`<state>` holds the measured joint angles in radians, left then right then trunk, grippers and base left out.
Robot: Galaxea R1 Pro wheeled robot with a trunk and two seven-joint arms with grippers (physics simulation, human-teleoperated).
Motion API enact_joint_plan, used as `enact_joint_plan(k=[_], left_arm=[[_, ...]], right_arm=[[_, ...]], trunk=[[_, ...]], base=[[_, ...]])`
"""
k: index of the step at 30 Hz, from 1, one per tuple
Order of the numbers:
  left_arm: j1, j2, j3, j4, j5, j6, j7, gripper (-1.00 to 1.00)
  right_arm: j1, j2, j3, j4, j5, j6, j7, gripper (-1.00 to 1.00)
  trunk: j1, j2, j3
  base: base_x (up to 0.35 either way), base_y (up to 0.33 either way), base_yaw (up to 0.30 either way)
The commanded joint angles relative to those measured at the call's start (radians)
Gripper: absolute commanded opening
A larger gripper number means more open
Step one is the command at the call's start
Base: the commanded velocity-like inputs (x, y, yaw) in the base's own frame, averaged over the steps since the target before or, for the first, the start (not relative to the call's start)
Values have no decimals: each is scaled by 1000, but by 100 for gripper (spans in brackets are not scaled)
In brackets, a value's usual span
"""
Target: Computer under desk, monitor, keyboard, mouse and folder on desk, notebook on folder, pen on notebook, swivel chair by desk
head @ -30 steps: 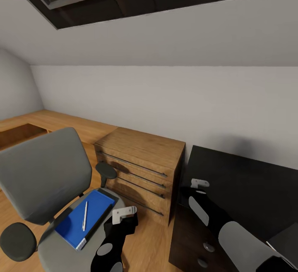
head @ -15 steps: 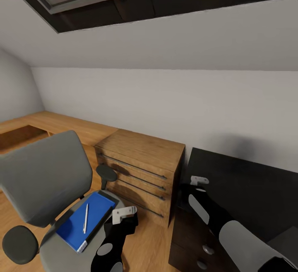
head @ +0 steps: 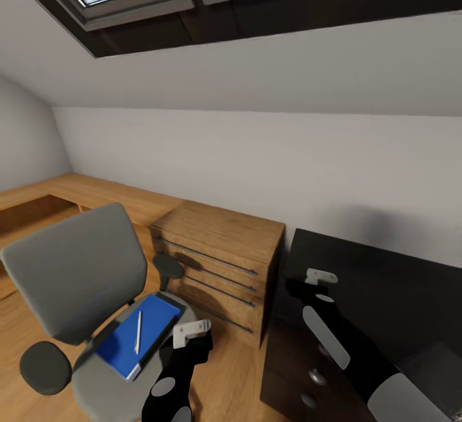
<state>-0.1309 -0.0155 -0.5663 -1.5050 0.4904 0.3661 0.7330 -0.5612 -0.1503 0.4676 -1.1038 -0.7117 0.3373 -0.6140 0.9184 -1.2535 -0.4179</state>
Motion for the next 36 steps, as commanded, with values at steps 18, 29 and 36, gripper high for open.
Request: enact_joint_plan(k=[18,29,36], left_arm=[[-1,2,0,-1,6,4,8,100],[-1,-2,-16,29,5,2,5,100],[-1,0,-18,31,5,2,5,100]], right_arm=[[0,0,-103,-18,-12,-6,-9,-100],[0,0,-170,-14,-12,-5,-9,-100],[0,-1,-173,-13,-12,-5,-10,-100]], trunk=[[-70,125,59],[-70,125,59],[-70,125,59]], base=[[-141,0,-108],[0,0,-153],[-192,-174,-3]])
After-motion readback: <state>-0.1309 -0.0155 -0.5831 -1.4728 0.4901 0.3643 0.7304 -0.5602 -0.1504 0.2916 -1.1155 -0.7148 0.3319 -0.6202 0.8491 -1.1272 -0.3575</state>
